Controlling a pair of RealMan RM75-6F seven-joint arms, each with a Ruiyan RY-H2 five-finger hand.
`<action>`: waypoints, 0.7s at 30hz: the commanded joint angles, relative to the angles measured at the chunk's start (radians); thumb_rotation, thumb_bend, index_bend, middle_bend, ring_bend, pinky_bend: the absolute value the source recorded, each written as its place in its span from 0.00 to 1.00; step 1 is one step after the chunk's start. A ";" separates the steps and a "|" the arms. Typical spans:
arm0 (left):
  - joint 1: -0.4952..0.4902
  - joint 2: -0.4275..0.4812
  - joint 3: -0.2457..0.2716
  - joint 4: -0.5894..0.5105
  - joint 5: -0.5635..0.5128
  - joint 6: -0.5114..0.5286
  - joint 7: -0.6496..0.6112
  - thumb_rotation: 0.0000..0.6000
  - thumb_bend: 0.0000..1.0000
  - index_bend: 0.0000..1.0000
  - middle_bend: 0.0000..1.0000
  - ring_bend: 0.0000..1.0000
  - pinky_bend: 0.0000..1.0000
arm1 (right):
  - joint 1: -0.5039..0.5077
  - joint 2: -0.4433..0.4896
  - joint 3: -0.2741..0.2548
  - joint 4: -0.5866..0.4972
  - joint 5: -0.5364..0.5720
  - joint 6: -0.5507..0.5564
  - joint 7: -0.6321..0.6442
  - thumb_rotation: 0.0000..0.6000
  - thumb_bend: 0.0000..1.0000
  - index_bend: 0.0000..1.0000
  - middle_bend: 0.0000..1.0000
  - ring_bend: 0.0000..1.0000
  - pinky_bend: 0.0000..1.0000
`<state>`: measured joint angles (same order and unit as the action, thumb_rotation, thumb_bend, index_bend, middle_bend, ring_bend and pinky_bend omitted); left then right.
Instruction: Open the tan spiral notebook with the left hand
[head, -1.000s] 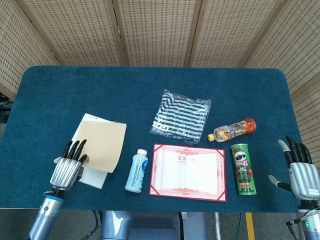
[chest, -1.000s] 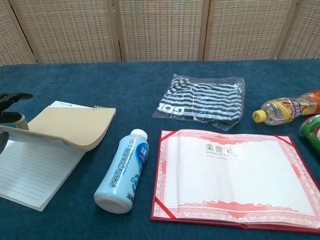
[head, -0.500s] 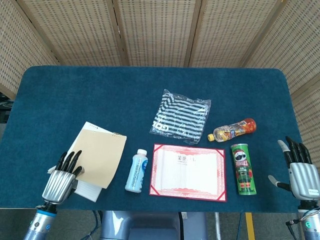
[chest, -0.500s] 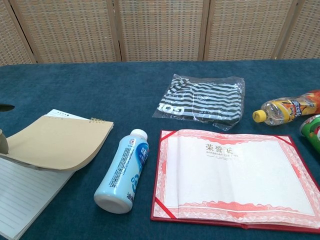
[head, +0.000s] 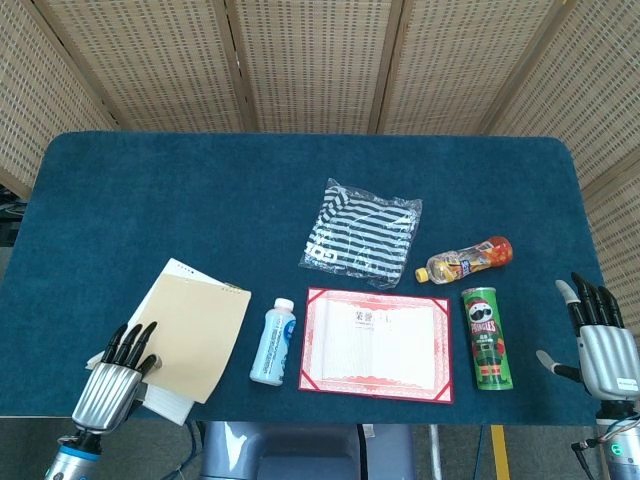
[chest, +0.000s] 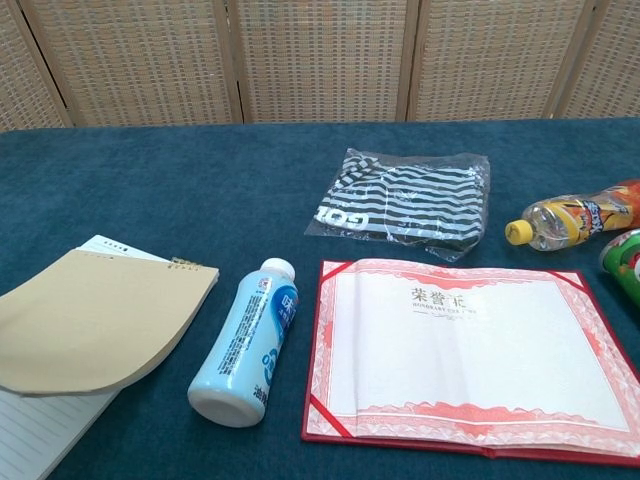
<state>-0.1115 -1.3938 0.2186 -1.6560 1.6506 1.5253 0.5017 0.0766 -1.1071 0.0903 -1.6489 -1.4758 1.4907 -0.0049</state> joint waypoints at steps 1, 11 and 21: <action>0.011 0.004 0.010 -0.003 0.015 0.004 -0.005 1.00 0.72 0.81 0.00 0.00 0.00 | 0.000 0.000 0.000 0.000 0.000 0.000 0.000 1.00 0.04 0.03 0.00 0.00 0.00; 0.060 0.027 0.045 -0.007 0.076 0.020 -0.009 1.00 0.72 0.81 0.00 0.00 0.00 | 0.001 0.001 0.000 -0.001 0.000 -0.001 0.001 1.00 0.05 0.03 0.00 0.00 0.00; 0.095 0.052 0.045 -0.002 0.121 0.041 -0.011 1.00 0.72 0.81 0.00 0.00 0.00 | 0.001 0.001 -0.002 -0.003 0.000 -0.004 -0.005 1.00 0.04 0.03 0.00 0.00 0.00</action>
<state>-0.0182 -1.3432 0.2677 -1.6586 1.7717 1.5655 0.4924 0.0775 -1.1065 0.0887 -1.6521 -1.4753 1.4867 -0.0096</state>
